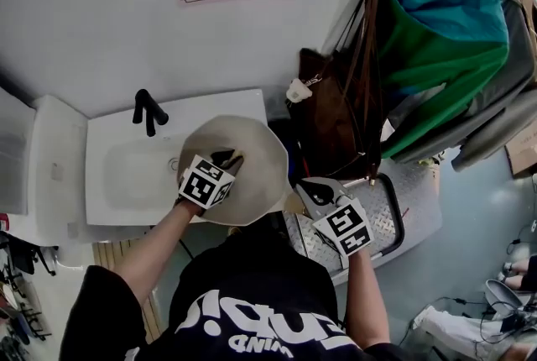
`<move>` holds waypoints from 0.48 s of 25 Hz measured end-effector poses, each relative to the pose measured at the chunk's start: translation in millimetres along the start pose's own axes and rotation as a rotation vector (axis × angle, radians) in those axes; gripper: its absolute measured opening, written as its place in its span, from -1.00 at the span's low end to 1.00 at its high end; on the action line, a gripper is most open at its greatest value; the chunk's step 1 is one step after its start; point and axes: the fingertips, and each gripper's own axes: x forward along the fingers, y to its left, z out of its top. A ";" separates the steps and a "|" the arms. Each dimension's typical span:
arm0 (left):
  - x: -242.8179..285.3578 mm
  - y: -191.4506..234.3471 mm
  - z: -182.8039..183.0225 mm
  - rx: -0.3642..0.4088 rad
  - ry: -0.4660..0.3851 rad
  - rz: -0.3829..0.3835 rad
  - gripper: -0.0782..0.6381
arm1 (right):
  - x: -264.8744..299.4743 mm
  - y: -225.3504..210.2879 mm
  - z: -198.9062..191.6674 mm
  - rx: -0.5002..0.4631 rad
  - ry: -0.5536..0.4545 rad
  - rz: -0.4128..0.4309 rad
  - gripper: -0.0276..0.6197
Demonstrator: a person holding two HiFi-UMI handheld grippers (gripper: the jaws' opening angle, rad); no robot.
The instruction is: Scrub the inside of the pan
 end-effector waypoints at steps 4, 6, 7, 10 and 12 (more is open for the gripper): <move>-39.1 -12.5 49.7 -0.048 -0.166 -0.005 -0.57 | -7.7 -4.0 36.7 0.113 -0.149 -0.056 -0.89; -61.8 -18.7 76.0 -0.057 -0.266 -0.002 -0.57 | -12.3 -7.2 55.1 0.138 -0.223 -0.095 -0.89; -73.8 -21.0 87.8 -0.059 -0.320 0.002 -0.57 | -15.3 -9.2 64.2 0.148 -0.265 -0.114 -0.89; -109.3 -24.9 112.3 -0.033 -0.485 0.037 -0.57 | -29.4 -16.2 90.7 0.185 -0.412 -0.171 -0.89; -127.7 -27.4 118.4 0.015 -0.579 0.078 -0.57 | -39.5 -19.1 104.0 0.181 -0.496 -0.213 -0.89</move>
